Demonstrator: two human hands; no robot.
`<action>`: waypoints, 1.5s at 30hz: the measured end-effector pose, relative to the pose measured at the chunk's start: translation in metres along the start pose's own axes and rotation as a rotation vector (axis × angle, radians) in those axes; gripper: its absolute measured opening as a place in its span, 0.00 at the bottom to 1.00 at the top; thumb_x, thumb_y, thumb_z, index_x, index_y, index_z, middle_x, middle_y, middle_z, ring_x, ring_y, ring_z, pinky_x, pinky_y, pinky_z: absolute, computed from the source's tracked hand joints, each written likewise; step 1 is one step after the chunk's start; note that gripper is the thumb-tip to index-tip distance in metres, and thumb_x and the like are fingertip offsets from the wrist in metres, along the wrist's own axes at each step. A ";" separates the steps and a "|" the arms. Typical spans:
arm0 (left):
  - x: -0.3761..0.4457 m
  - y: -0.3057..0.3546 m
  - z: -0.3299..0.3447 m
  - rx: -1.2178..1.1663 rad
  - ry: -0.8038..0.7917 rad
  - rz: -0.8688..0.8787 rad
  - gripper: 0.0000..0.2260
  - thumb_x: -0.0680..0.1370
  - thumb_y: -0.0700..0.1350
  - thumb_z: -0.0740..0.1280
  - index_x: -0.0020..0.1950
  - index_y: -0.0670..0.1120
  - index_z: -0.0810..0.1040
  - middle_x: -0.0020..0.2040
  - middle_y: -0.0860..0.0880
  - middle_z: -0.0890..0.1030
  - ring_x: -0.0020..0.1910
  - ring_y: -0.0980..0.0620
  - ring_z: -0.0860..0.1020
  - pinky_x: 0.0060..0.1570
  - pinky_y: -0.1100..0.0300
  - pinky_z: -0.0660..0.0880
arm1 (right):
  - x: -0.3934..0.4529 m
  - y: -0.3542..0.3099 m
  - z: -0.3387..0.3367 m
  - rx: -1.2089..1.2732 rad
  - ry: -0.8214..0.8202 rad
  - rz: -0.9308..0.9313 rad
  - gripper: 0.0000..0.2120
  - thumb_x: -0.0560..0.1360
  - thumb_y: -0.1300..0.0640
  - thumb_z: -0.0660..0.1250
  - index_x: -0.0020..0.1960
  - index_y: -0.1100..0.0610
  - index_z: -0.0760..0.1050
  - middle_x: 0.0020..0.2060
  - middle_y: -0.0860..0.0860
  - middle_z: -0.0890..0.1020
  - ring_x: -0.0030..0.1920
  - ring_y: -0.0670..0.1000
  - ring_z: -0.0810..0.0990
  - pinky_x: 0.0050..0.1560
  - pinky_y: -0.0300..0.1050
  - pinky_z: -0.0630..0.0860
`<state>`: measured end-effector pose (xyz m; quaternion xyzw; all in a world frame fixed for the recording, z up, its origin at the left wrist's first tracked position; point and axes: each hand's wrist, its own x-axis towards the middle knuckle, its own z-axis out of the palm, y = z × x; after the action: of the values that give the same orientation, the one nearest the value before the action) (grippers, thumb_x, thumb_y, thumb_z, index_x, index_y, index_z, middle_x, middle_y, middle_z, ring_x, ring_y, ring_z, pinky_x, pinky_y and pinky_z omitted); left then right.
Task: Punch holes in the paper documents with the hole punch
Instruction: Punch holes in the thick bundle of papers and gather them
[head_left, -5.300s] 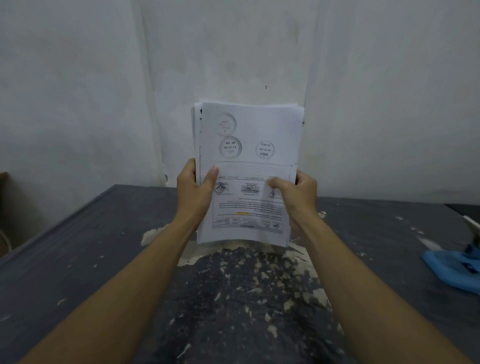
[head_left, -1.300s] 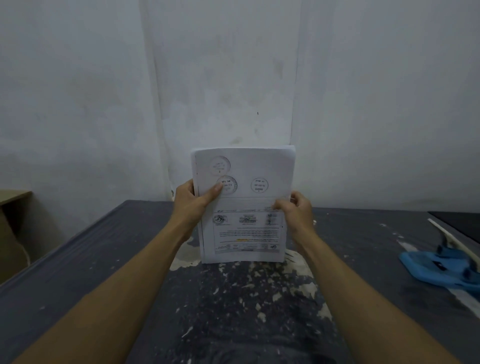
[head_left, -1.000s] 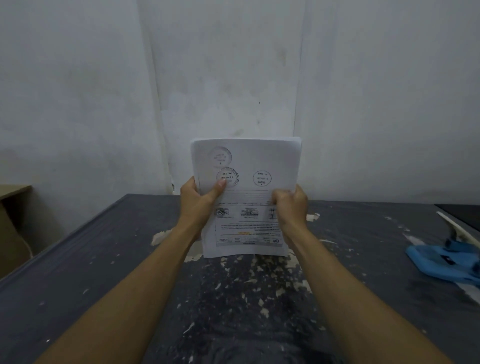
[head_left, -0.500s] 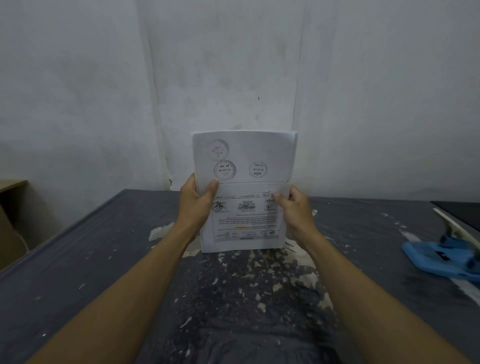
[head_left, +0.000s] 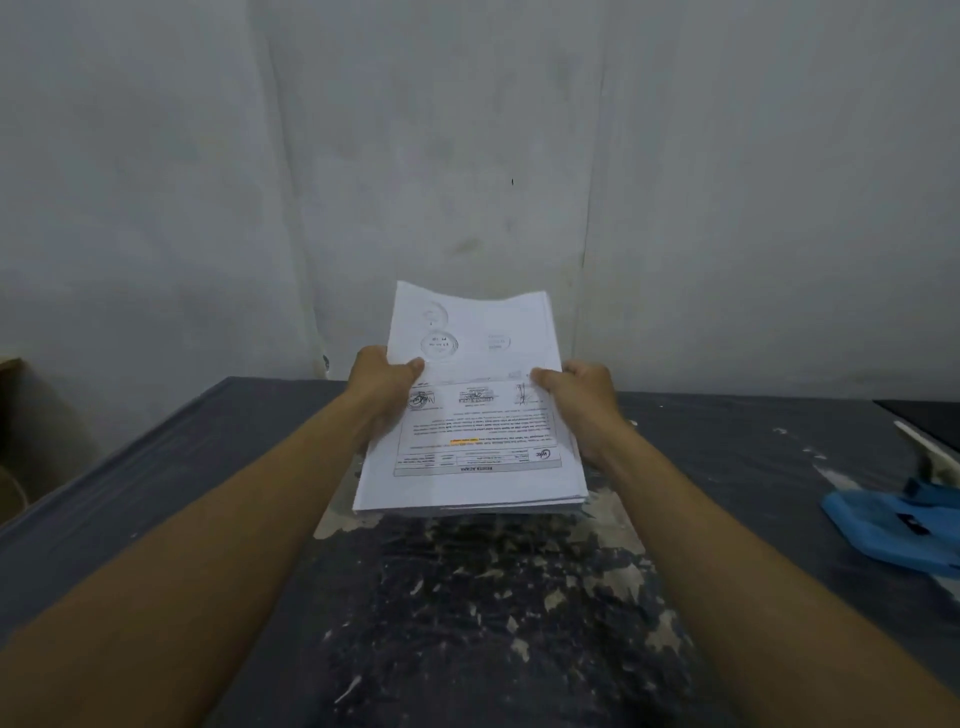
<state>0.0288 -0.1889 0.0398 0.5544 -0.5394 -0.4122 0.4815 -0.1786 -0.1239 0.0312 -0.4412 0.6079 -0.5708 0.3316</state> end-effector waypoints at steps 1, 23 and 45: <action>0.008 -0.003 0.004 0.029 0.009 -0.013 0.11 0.81 0.43 0.67 0.61 0.38 0.78 0.48 0.45 0.83 0.38 0.50 0.81 0.29 0.62 0.74 | 0.006 0.005 0.003 -0.012 0.002 0.029 0.07 0.76 0.60 0.70 0.42 0.62 0.78 0.40 0.56 0.85 0.42 0.57 0.84 0.45 0.50 0.81; 0.092 -0.096 0.054 0.617 0.135 0.102 0.14 0.77 0.42 0.72 0.58 0.35 0.77 0.58 0.39 0.80 0.54 0.41 0.80 0.42 0.59 0.71 | 0.088 0.095 0.048 -0.916 0.064 -0.002 0.13 0.76 0.58 0.60 0.33 0.56 0.66 0.33 0.50 0.74 0.36 0.53 0.76 0.32 0.42 0.65; 0.071 -0.093 0.049 1.122 0.122 0.309 0.28 0.81 0.59 0.56 0.70 0.38 0.67 0.68 0.36 0.71 0.67 0.37 0.68 0.65 0.43 0.66 | 0.070 0.091 0.033 -0.798 0.103 -0.117 0.18 0.76 0.52 0.63 0.61 0.61 0.71 0.58 0.57 0.77 0.58 0.58 0.75 0.54 0.52 0.75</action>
<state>0.0054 -0.2676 -0.0559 0.6621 -0.7211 0.0442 0.1993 -0.1904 -0.2047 -0.0561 -0.5400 0.7715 -0.3291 0.0705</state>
